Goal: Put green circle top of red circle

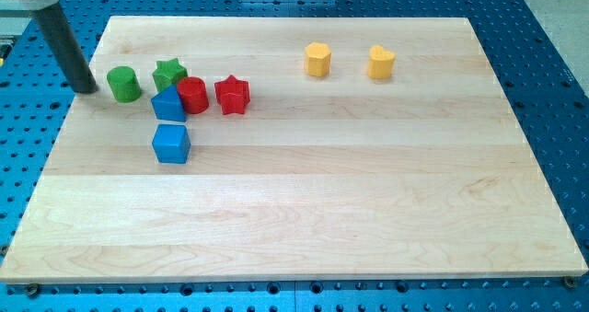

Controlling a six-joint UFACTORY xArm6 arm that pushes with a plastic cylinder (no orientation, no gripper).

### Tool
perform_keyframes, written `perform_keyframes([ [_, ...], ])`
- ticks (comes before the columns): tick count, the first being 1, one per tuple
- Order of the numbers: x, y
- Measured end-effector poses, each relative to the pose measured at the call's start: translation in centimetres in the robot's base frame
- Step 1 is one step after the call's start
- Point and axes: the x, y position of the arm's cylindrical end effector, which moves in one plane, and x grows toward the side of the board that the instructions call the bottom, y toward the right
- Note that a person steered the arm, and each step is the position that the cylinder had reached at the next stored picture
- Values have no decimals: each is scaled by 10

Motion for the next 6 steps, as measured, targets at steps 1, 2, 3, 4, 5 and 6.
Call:
perform_keyframes([
  [1, -2, 24],
  [2, -1, 68],
  [3, 15, 39],
  [4, 0, 83],
  [5, -16, 118],
  [6, -34, 143],
])
